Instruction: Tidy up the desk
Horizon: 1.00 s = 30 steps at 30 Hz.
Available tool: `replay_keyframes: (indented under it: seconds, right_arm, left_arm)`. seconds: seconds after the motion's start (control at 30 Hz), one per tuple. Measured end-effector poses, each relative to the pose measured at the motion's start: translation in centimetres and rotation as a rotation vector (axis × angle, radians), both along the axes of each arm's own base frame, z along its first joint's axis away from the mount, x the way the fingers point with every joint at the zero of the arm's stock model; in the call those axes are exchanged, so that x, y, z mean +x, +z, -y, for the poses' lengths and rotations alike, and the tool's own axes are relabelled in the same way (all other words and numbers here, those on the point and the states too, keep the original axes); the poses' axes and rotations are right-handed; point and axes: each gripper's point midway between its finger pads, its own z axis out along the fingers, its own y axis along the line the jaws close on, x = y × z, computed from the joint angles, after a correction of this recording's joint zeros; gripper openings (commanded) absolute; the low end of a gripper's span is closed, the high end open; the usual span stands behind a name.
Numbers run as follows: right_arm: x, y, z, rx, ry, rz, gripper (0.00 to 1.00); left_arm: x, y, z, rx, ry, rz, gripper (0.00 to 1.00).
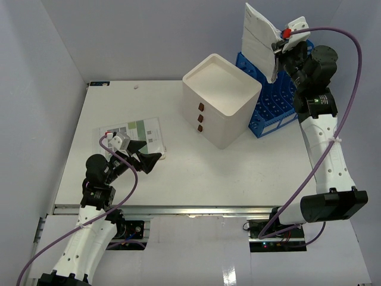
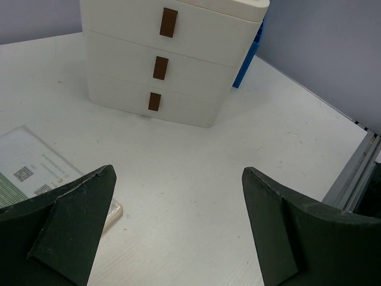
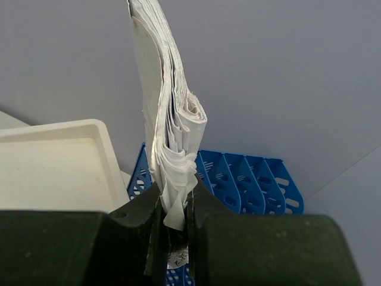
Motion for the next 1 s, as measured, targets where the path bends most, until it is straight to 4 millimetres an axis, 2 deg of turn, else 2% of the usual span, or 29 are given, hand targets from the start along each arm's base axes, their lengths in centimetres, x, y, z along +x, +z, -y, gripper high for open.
replay_keyframes:
  seconds: [0.37, 0.57, 0.67, 1.0]
  right_arm:
    - [-0.5, 0.2, -0.2, 0.038, 0.011, -0.009, 0.08]
    - [-1.4, -1.6, -0.1, 0.055, -0.009, -0.035, 0.08]
    - [-1.6, -2.4, 0.4, 0.060, -0.037, -0.030, 0.08]
    - [-2.0, -2.4, 2.1, 0.118, -0.135, -0.002, 0.08]
  left_arm:
    - [0.0, 0.0, 0.0, -0.001, -0.003, -0.001, 0.98]
    - [-0.1, 0.0, 0.1, -0.001, -0.008, -0.003, 0.98]
    - [-0.1, -0.1, 0.1, 0.000, -0.011, -0.005, 0.98]
    - [-0.1, -0.2, 0.2, 0.001, -0.016, -0.011, 0.98]
